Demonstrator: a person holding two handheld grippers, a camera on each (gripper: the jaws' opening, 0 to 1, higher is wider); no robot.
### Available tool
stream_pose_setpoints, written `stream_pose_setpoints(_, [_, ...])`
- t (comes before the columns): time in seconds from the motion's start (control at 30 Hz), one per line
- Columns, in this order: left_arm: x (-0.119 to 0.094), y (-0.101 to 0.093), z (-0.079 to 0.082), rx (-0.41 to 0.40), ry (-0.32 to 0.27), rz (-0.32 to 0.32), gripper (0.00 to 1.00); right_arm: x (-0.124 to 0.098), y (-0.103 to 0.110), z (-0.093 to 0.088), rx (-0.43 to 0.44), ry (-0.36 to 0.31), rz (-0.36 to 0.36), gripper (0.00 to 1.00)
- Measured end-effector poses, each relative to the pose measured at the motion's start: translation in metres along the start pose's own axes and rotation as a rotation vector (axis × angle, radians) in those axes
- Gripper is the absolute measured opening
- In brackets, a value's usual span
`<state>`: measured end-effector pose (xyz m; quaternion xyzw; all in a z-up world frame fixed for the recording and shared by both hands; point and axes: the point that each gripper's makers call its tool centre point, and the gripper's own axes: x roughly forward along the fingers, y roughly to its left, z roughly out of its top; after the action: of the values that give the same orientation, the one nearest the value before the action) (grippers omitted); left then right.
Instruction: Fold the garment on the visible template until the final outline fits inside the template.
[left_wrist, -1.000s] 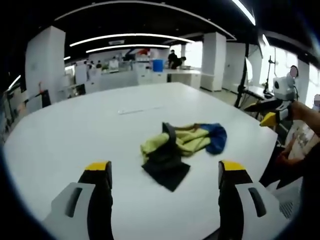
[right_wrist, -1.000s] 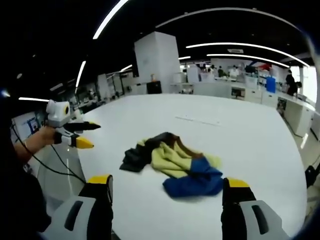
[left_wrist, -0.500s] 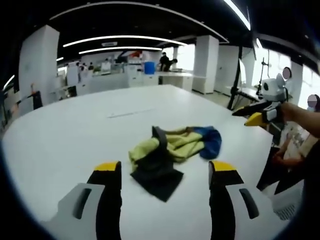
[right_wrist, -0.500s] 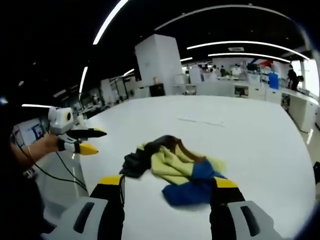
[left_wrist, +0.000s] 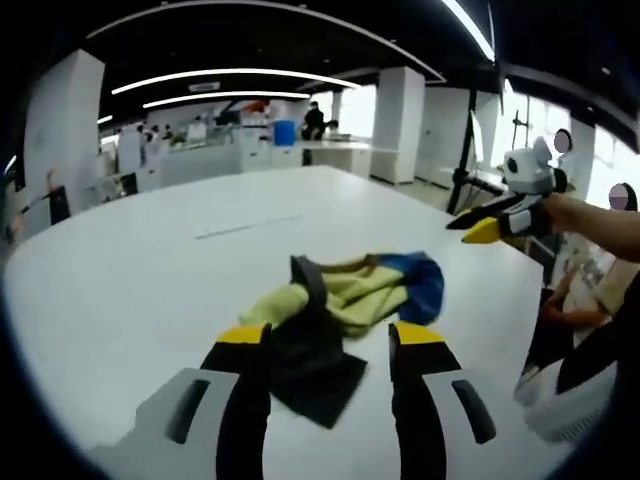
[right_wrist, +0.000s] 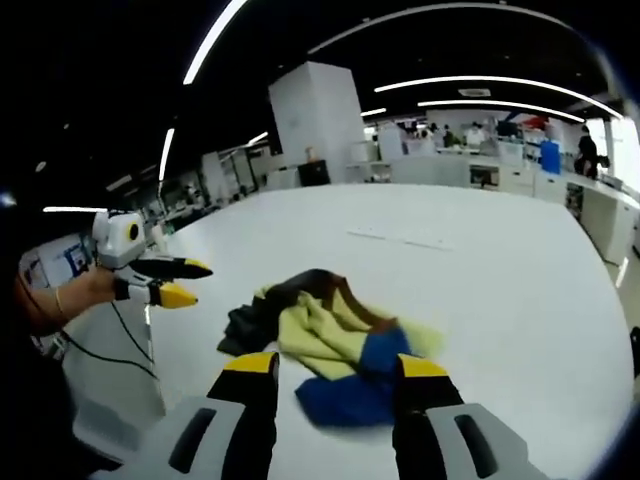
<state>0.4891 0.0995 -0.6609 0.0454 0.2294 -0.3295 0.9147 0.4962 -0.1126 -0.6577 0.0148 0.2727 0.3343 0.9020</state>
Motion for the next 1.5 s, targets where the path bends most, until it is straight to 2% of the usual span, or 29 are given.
stream_pose_setpoints(0.1, [0.010,0.000,-0.005,0.027,0.029,-0.006,0.40,0.006,-0.007,-0.002,0.010,0.014,0.005,0.39])
stream_pose_setpoints(0.2, [0.017,-0.001,-0.006,0.004,0.039,-0.018,0.36,0.011,-0.016,-0.005,0.016,0.036,-0.008,0.37])
stream_pose_setpoints(0.27, [0.022,0.003,-0.007,-0.002,0.040,-0.003,0.31,0.014,-0.020,-0.006,0.023,0.040,-0.010,0.36])
stream_pose_setpoints(0.4, [0.034,0.007,-0.010,-0.041,0.050,-0.001,0.30,0.023,-0.026,-0.012,0.019,0.070,-0.011,0.30])
stream_pose_setpoints(0.47, [0.039,0.008,-0.012,-0.053,0.057,-0.005,0.29,0.028,-0.029,-0.015,0.015,0.080,-0.009,0.31])
stream_pose_setpoints(0.67, [0.056,0.006,-0.019,-0.051,0.086,-0.017,0.25,0.042,-0.040,-0.020,0.024,0.108,-0.014,0.32])
stream_pose_setpoints(0.97, [0.076,0.012,-0.025,-0.043,0.107,0.003,0.21,0.063,-0.053,-0.025,0.032,0.142,-0.010,0.29])
stream_pose_setpoints(1.07, [0.080,0.017,-0.028,-0.033,0.115,0.025,0.23,0.070,-0.055,-0.027,0.046,0.148,-0.009,0.28])
stream_pose_setpoints(1.23, [0.086,0.016,-0.029,-0.059,0.106,0.017,0.15,0.079,-0.058,-0.031,0.067,0.162,-0.018,0.24])
stream_pose_setpoints(1.3, [0.089,0.016,-0.032,-0.056,0.114,0.018,0.15,0.081,-0.060,-0.033,0.071,0.170,-0.025,0.22])
stream_pose_setpoints(1.4, [0.088,0.019,-0.035,-0.047,0.119,0.042,0.13,0.083,-0.064,-0.037,0.118,0.184,-0.046,0.17])
stream_pose_setpoints(1.5, [0.087,0.020,-0.037,-0.054,0.117,0.047,0.09,0.085,-0.065,-0.038,0.097,0.186,-0.062,0.11])
